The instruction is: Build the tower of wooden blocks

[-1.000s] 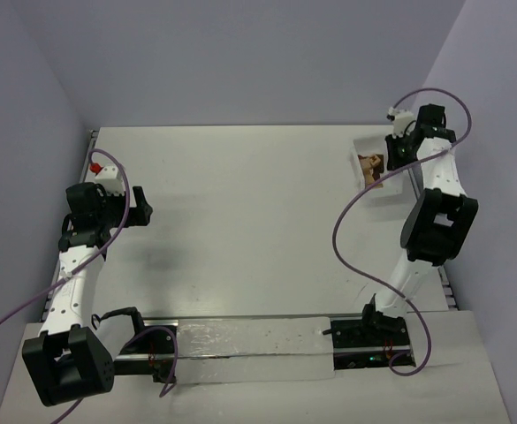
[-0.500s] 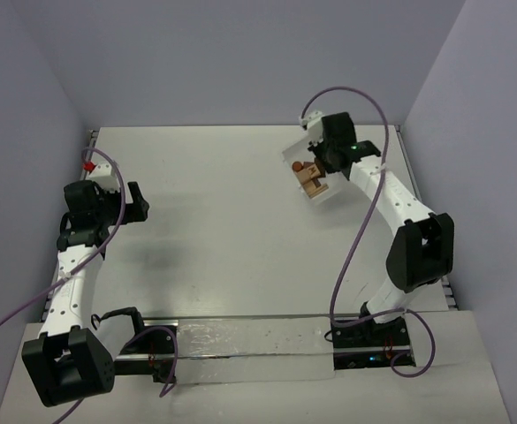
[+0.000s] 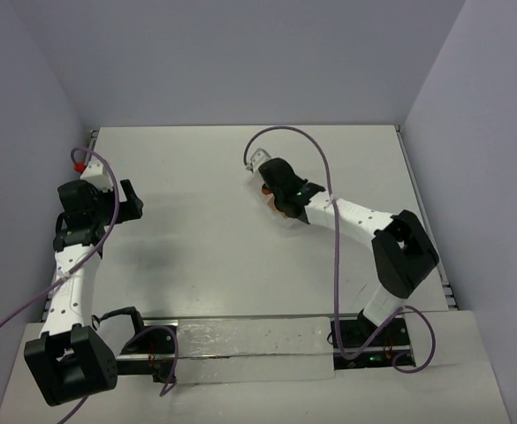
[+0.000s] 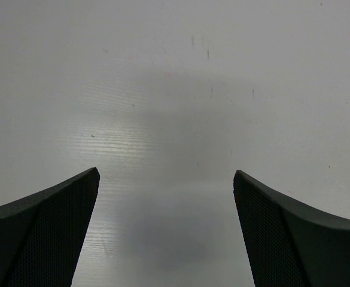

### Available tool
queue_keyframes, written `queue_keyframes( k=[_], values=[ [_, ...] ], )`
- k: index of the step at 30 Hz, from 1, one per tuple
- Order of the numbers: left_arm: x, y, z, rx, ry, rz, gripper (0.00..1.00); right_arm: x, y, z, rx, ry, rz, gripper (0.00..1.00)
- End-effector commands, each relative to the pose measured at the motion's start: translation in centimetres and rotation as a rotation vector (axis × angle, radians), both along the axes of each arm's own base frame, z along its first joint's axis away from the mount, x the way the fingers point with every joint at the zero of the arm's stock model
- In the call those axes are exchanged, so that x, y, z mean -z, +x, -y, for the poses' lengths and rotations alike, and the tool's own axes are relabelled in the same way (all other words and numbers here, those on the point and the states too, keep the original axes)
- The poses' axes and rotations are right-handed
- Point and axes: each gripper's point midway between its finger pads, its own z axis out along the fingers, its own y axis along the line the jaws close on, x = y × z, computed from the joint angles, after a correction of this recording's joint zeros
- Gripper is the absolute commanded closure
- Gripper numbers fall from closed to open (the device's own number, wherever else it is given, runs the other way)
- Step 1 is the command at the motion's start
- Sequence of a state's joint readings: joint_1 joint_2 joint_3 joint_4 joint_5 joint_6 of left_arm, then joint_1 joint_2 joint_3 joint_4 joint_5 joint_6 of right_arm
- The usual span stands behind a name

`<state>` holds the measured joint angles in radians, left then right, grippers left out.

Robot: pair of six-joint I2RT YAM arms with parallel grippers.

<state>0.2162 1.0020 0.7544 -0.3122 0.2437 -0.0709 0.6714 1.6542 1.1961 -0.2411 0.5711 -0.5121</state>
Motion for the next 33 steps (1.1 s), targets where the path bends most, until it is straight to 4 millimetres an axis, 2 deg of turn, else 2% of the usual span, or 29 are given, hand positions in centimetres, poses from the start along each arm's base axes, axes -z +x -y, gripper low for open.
queue_keyframes(
  k=[1, 7, 13, 18, 21, 24, 28, 33],
  values=[
    [-2.1, 0.8, -0.8, -0.03, -0.003, 0.049, 0.01, -4.1, 0.8, -1.9, 0.068, -0.037, 0.291, 1.0],
    [-2.2, 0.8, -0.7, -0.023, -0.008, 0.053, 0.01, -4.7, -0.6, -4.9, 0.022, -0.094, 0.423, 1.0],
    [-2.2, 0.7, -0.8, -0.027, -0.006, 0.051, 0.01, -5.7, -2.2, -6.9, -0.031, -0.223, 0.564, 1.0],
    [-2.2, 0.7, -0.9, -0.031, -0.007, 0.051, 0.01, -4.6, -2.9, -8.3, -0.065, -0.325, 0.575, 1.0],
    [-2.1, 0.7, -1.0, -0.032, -0.006, 0.05, 0.01, -5.2, -3.1, -8.9, -0.066, -0.343, 0.617, 1.0],
    [-2.2, 0.6, -1.1, -0.033, -0.003, 0.054, 0.01, -4.9, -3.2, -9.5, -0.082, -0.401, 0.668, 1.0],
    [-2.3, 0.5, -1.1, -0.031, -0.005, 0.055, 0.01, -5.7, -4.0, -10.0, -0.108, -0.521, 0.777, 1.0],
    [-2.3, 0.5, -1.2, -0.033, -0.008, 0.056, 0.01, -4.5, -4.5, -10.7, -0.133, -0.549, 0.784, 1.0]
  ],
)
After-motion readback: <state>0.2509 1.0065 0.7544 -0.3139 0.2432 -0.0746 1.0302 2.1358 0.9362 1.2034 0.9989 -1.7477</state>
